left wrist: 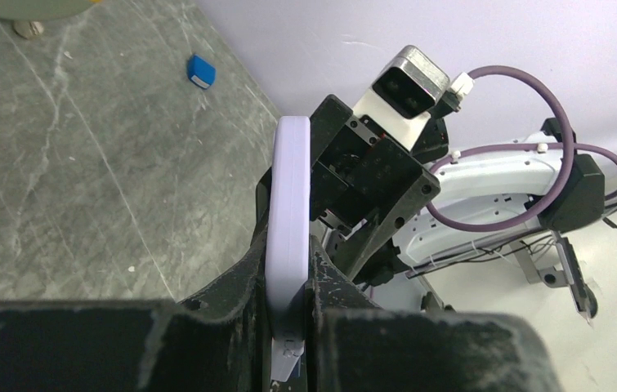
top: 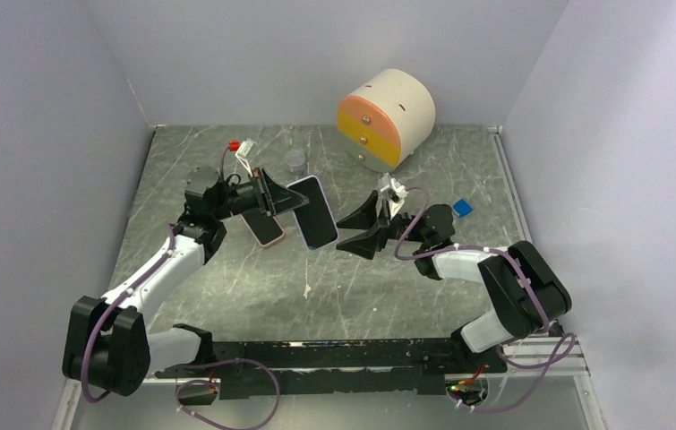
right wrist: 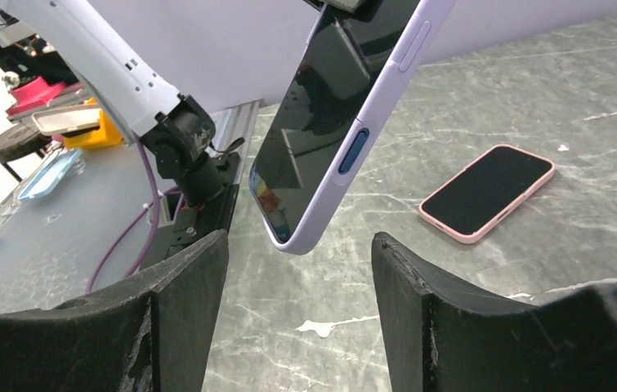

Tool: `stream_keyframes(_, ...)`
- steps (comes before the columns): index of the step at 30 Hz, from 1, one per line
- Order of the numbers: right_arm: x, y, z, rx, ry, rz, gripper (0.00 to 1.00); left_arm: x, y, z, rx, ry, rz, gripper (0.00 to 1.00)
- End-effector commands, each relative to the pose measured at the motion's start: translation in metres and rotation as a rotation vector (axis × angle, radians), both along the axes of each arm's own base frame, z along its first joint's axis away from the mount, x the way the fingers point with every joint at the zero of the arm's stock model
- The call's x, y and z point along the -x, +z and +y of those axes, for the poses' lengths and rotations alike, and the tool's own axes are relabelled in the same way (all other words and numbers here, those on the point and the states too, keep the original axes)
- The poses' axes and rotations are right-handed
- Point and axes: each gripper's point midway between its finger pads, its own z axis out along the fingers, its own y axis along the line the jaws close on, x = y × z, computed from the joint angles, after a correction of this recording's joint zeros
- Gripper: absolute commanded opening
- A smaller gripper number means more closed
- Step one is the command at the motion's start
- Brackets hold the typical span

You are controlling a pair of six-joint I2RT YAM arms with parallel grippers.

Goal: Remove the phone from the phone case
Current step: Remove the phone case from the phone.

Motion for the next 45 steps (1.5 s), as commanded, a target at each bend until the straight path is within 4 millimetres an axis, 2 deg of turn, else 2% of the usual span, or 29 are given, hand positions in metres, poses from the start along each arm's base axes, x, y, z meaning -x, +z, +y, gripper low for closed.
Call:
stream_keyframes(1,0.005,0.017,0.003,-0.024,0.058,-0.09,0.66,0.008,0.039,-0.004,0.055,-0.077,-0.109,0.02)
stream_keyframes(15,0.015,0.014,0.008,-0.006,0.124,-0.095,0.52,0.012,0.04,-0.007,0.056,-0.121,-0.061,0.02)
stream_keyframes(21,0.019,0.013,0.008,-0.002,0.155,-0.097,0.28,0.011,0.04,-0.008,0.061,-0.135,-0.041,0.02)
stream_keyframes(23,0.019,0.013,0.008,-0.004,0.154,-0.1,0.24,0.012,0.04,-0.009,0.061,-0.145,-0.035,0.03)
stream_keyframes(27,0.02,0.013,0.008,-0.001,0.153,-0.1,0.24,0.012,0.036,-0.01,0.054,-0.147,-0.024,0.02)
stream_keyframes(32,0.022,0.018,0.006,0.0,0.147,-0.119,0.34,0.01,0.032,-0.009,0.024,-0.131,-0.022,0.03)
stream_keyframes(35,0.021,0.019,0.006,0.007,0.135,-0.119,0.36,0.01,0.029,-0.01,0.003,-0.119,-0.022,0.02)
stream_keyframes(41,0.021,0.02,0.006,0.025,0.127,-0.127,0.35,0.015,0.03,-0.014,0.004,-0.14,-0.034,0.03)
stream_keyframes(45,0.019,0.013,0.009,0.062,0.127,-0.136,0.3,0.016,0.034,-0.014,0.021,-0.152,-0.029,0.02)
